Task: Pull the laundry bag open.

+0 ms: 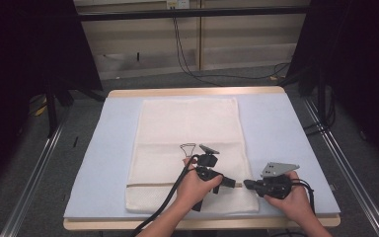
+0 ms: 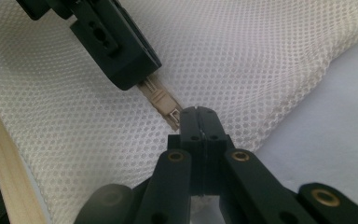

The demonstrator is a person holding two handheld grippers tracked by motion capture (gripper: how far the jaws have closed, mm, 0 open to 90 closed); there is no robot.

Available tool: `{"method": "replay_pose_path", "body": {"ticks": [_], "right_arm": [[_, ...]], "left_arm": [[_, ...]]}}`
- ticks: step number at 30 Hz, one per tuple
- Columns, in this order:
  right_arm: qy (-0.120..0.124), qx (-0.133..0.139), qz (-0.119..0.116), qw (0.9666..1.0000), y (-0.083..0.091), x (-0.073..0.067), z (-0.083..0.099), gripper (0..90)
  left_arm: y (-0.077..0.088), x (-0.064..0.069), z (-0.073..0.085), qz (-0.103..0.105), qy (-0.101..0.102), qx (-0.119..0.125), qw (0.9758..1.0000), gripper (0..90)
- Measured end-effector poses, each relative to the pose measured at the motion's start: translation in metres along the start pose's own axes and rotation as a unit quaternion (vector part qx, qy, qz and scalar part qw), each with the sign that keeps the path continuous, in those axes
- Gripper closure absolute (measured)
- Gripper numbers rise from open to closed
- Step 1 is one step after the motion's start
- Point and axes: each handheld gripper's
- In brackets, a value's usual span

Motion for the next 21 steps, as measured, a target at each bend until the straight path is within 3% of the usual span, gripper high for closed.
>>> {"method": "replay_pose_path", "body": {"ticks": [3, 4, 9, 18, 21], "right_arm": [[-0.003, -0.002, 0.005, 1.0000, 0.000, -0.001, 0.000, 90.0], [-0.003, -0.003, 0.006, 1.0000, 0.000, -0.001, 0.000, 90.0], [-0.013, -0.004, 0.005, 0.9999, 0.000, -0.001, 0.000, 90.0], [-0.018, -0.005, 0.005, 0.9998, -0.001, -0.001, 0.001, 90.0], [-0.020, -0.006, 0.004, 0.9998, -0.001, -0.001, 0.001, 90.0]], "left_arm": [[-0.006, -0.001, 0.000, -0.007, 0.013, -0.007, 0.9999, 75.2], [-0.010, -0.001, 0.000, -0.004, 0.033, -0.009, 0.9994, 75.3], [-0.012, 0.001, -0.002, -0.014, 0.040, -0.012, 0.9990, 75.4], [-0.024, 0.001, -0.004, 0.009, 0.072, 0.000, 0.9974, 77.3], [-0.025, 0.001, -0.004, 0.004, 0.070, 0.003, 0.9976, 82.6]]}}
Point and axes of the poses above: each handheld gripper's, and its own axes: y roughly backward along the jaws, z roughly out of its underside, x roughly to its right, and after that the axes turned 13 degrees about -y, right-handed
